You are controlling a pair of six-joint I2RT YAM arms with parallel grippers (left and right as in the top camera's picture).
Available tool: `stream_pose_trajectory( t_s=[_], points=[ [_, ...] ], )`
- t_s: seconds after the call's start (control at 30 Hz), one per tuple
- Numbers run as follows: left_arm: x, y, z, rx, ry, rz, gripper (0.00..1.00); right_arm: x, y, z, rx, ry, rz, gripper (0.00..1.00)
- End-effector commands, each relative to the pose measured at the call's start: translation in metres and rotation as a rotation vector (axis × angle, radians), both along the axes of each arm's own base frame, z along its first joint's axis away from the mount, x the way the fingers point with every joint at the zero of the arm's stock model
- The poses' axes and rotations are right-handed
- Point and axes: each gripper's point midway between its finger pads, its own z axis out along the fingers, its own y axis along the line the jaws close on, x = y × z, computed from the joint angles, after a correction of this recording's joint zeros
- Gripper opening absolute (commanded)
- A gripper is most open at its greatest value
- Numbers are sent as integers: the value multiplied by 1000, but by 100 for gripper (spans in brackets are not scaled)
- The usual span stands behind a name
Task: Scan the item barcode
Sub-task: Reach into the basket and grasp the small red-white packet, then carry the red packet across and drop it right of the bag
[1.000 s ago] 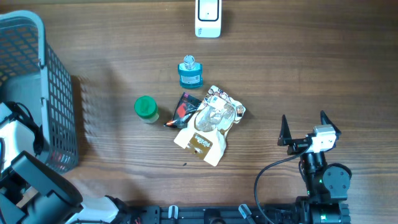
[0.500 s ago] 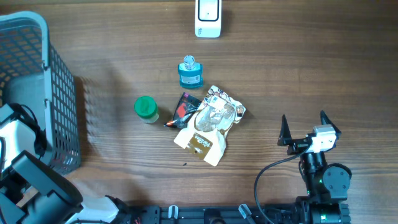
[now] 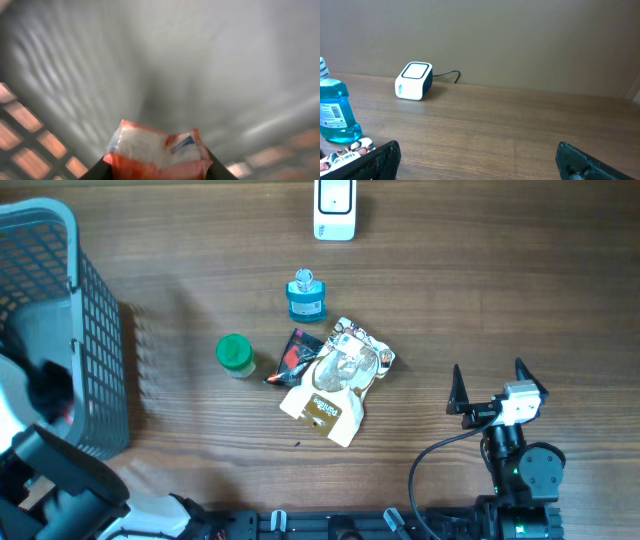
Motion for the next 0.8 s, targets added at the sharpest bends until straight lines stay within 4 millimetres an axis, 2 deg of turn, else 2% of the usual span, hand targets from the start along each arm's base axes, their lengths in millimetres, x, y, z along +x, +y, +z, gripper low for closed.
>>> stream_pose_trajectory(
  t_s=[0.0, 0.03, 0.07, 0.13, 0.23, 0.27, 0.3, 0.33, 0.4, 0.47, 0.57, 0.63, 0.67, 0.77],
  points=[
    [38, 35, 102, 163, -176, 1, 33, 0, -1, 2, -8, -9, -8, 100],
    [45, 39, 134, 203, -230, 6, 33, 0, -1, 2, -8, -9, -8, 100],
    [48, 41, 157, 231, -275, 18, 33, 0, -1, 2, -8, -9, -8, 100],
    [61, 34, 210, 247, -420, 13, 26, 0, -1, 2, -8, -9, -8, 100],
    [85, -3, 273, 165, -673, -102, 29, 0, -1, 2, -8, -9, -8, 100],
    [95, -33, 304, 93, -809, -192, 29, 0, -1, 2, -8, -9, -8, 100],
    [99, -58, 325, 40, -895, -263, 30, 0, -1, 2, -8, -9, -8, 99],
    [100, -75, 336, 8, -941, -310, 29, 0, -1, 2, -8, -9, -8, 100],
    [99, -107, 351, -45, -997, -393, 30, 0, -1, 2, -8, -9, -8, 100],
    [97, -153, 361, -104, -1020, -502, 31, 0, -1, 2, -8, -9, -8, 100],
    [92, -222, 360, -213, -998, -675, 33, 0, -1, 2, -8, -9, -8, 100],
    [86, -274, 352, -281, -949, -851, 36, 0, -1, 2, -8, -9, -8, 100],
    [82, -298, 341, -303, -892, -929, 38, 0, -1, 2, -8, -9, -8, 100],
    [69, -353, 301, -284, -687, -1103, 39, 0, -1, 2, -8, -8, -8, 100]
  ],
)
